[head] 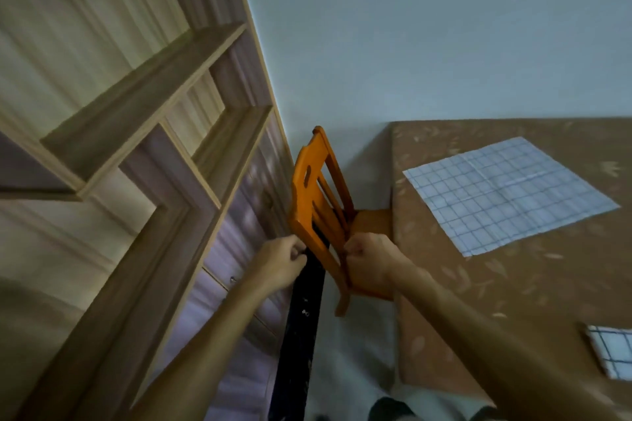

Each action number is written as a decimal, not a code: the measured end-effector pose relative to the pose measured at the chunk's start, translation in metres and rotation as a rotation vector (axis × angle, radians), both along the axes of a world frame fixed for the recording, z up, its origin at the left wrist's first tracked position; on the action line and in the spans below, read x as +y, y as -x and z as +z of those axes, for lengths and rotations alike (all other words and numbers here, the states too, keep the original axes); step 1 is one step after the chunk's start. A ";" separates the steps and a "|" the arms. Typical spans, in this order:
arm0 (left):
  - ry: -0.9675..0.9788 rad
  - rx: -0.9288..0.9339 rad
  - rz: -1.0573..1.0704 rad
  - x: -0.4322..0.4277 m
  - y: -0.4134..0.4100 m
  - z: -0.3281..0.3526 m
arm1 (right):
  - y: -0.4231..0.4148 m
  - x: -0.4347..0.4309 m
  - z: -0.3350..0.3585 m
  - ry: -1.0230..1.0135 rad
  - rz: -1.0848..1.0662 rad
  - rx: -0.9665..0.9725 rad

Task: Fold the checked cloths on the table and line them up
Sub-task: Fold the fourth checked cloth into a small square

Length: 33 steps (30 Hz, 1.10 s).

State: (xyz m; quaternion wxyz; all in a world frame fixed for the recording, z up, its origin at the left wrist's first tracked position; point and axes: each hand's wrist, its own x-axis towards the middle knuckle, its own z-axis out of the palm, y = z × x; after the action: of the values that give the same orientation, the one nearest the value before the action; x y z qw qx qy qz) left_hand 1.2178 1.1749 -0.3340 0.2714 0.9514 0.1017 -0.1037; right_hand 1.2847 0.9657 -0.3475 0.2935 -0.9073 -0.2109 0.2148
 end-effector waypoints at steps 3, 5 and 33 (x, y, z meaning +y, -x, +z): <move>0.016 0.017 -0.097 0.005 -0.025 -0.008 | -0.008 0.002 -0.003 0.044 -0.099 -0.017; 0.011 0.023 -0.168 0.000 -0.045 -0.012 | -0.018 -0.001 -0.006 0.076 -0.141 -0.036; -0.254 -0.005 -0.915 -0.211 -0.326 -0.190 | -0.121 -0.147 -0.207 0.270 -0.988 0.028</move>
State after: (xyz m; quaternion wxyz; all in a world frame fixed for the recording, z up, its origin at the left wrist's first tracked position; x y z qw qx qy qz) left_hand 1.5435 0.9642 -0.5244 0.0798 0.9243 -0.3168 -0.1972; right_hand 1.4058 0.8190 -0.5542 0.2430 -0.9256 0.2765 0.0880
